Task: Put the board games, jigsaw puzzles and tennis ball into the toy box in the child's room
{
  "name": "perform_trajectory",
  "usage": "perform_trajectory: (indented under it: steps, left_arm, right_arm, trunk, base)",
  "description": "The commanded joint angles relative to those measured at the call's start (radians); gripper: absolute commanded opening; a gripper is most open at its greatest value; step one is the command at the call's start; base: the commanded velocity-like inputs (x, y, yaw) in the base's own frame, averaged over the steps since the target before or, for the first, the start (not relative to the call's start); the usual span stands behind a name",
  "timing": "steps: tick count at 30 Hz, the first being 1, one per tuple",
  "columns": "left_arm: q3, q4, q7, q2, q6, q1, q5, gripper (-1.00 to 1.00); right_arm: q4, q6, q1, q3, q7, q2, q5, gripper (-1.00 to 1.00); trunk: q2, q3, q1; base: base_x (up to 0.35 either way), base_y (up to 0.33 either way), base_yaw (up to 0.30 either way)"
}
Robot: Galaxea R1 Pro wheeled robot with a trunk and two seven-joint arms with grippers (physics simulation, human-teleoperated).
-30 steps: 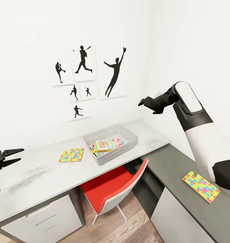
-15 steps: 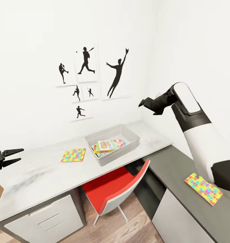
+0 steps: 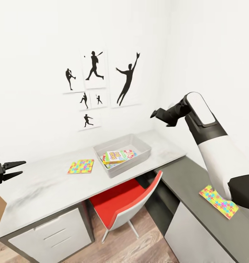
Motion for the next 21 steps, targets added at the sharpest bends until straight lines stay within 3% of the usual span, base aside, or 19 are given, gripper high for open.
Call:
perform_trajectory:
  steps: [1, 9, 21]
  left_arm:
    - [0.001, 0.001, -0.002, 0.000, 0.008, -0.001, 0.001, 1.00]
    - [0.001, 0.001, -0.002, 0.000, 0.008, -0.001, 0.001, 1.00]
    - [0.001, 0.002, -0.002, 0.001, 0.008, -0.001, 0.000, 1.00]
  right_arm:
    - [-0.001, 0.002, -0.002, 0.003, -0.009, 0.000, 0.003, 1.00]
    - [0.001, 0.003, -0.001, 0.004, -0.008, 0.002, 0.059, 1.00]
    - [0.001, 0.003, -0.001, 0.004, -0.008, 0.003, 0.067, 1.00]
  trunk:
    - [-0.002, -0.002, 0.000]
    - [-0.002, -0.002, 0.000]
    - [-0.002, -0.002, 0.000]
  base:
    - [-0.178, 0.115, 0.000]
    - [-0.060, 0.081, 0.050]
    - [-0.003, 0.261, 0.266]
